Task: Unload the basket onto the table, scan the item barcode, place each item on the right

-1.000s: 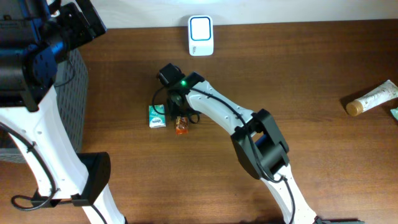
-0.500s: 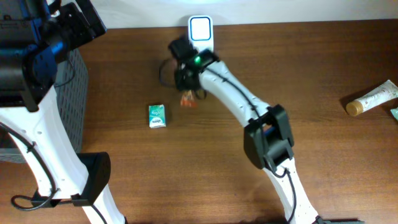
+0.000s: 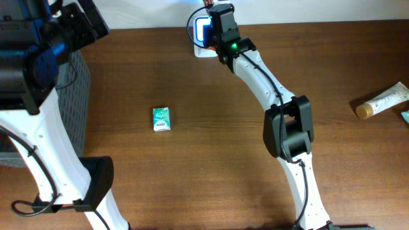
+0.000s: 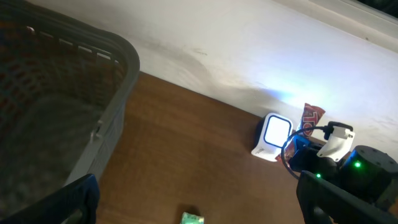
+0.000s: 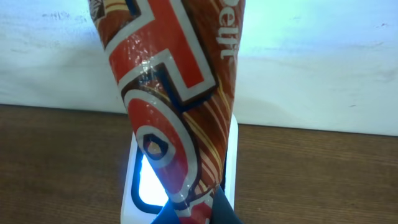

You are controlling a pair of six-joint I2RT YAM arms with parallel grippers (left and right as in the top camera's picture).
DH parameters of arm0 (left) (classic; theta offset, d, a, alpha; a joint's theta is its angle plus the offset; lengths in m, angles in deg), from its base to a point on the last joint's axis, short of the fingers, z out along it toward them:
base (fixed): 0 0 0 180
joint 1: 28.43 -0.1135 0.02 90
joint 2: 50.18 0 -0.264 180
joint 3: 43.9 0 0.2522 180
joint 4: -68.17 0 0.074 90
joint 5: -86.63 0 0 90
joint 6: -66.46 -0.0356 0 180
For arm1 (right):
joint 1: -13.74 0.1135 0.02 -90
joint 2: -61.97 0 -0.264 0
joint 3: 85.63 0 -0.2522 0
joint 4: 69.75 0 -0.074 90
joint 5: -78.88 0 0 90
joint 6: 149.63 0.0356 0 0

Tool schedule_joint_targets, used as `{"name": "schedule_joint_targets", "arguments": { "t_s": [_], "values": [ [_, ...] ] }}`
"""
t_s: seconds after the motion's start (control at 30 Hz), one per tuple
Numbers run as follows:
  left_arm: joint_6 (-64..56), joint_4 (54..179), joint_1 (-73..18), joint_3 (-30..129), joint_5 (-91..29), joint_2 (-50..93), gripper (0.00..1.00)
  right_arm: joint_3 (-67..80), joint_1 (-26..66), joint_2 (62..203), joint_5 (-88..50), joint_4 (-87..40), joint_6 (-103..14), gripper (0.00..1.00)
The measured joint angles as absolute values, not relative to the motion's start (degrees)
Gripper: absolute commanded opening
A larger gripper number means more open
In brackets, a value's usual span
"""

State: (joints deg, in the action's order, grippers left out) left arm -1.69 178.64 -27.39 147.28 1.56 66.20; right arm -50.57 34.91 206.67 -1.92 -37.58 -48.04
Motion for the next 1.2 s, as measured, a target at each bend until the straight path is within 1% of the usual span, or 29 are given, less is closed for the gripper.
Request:
{"name": "schedule_joint_targets", "arguments": {
  "t_s": [0.1, 0.2, 0.23, 0.37, 0.47, 0.53, 0.57, 0.6, 0.63, 0.67, 0.7, 0.73, 0.9, 0.97, 1.0, 1.07, 1.13, 1.17, 1.2],
  "values": [
    [-1.7, 178.6, -27.4, 147.3, 1.6, 66.2, 0.99, -50.5, 30.8, 205.3, -1.9, -32.2, -45.2, 0.04],
    [-1.7, 178.6, -27.4, 147.3, 1.6, 66.2, 0.99, -50.4, 22.0, 201.8, -1.9, -21.8, -39.8, 0.04],
    [-1.7, 178.6, -27.4, 147.3, 1.6, 66.2, 0.99, -50.5, 17.4, 200.4, -1.8, -18.7, -38.1, 0.04],
    [-1.7, 178.6, -27.4, 147.3, 1.6, 66.2, 0.99, -50.6, -6.2, 197.6, 4.5, 2.7, -32.6, 0.04],
    [-1.7, 178.6, -27.4, 147.3, 1.6, 66.2, 0.99, -50.5, -15.7, 197.7, 5.8, 8.3, -31.6, 0.04],
    [-1.7, 178.6, -27.4, 147.3, 1.6, 66.2, 0.99, -50.5, -21.3, 197.7, 6.2, 10.2, -34.0, 0.05],
    [-1.7, 178.6, -27.4, 147.3, 1.6, 66.2, 0.99, -50.5, -23.2, 197.7, 6.3, 10.4, -35.7, 0.12],
    [-1.7, 178.6, -27.4, 147.3, 1.6, 66.2, 0.99, -50.5, -24.2, 197.7, 6.4, 10.6, -36.8, 0.26],
    [-1.7, 178.6, -27.4, 147.3, 1.6, 66.2, 0.99, -50.5, -25.0, 197.7, 6.5, 10.9, -37.7, 0.60],
    [-1.7, 178.6, -27.4, 147.3, 1.6, 66.2, 0.99, -50.5, -25.2, 197.7, 6.5, 10.9, -38.5, 0.71],
    [-1.7, 178.6, -27.4, 147.3, 1.6, 66.2, 0.99, -50.5, -25.2, 197.7, 6.4, 11.0, -38.9, 0.77],
    [-1.7, 178.6, -27.4, 147.3, 1.6, 66.2, 0.99, -50.5, -25.1, 197.7, 5.5, 11.3, -39.9, 0.79],
    [-1.7, 178.6, -27.4, 147.3, 1.6, 66.2, 0.99, -50.5, -22.7, 197.5, -2.4, 14.2, -42.6, 0.79],
    [-1.7, 178.6, -27.4, 147.3, 1.6, 66.2, 0.99, -50.5, -19.8, 196.4, -10.6, 14.2, -44.2, 0.79],
    [-1.7, 178.6, -27.4, 147.3, 1.6, 66.2, 0.99, -50.5, -17.8, 195.1, -17.6, 14.3, -45.6, 0.79],
    [-1.7, 178.6, -27.4, 147.3, 1.6, 66.2, 0.99, -50.8, -10.9, 191.9, -35.8, 15.3, -48.6, 0.79],
    [-1.7, 178.6, -27.4, 147.3, 1.6, 66.2, 0.99, -50.9, -4.1, 190.8, -44.9, 16.5, -50.7, 0.79],
    [-1.7, 178.6, -27.4, 147.3, 1.6, 66.2, 0.99, -50.8, 0.1, 190.8, -47.7, 16.8, -51.8, 0.73],
    [-1.7, 178.6, -27.4, 147.3, 1.6, 66.2, 0.99, -50.0, 6.5, 190.8, -49.8, 16.8, -53.0, 0.70]
  ]
}}
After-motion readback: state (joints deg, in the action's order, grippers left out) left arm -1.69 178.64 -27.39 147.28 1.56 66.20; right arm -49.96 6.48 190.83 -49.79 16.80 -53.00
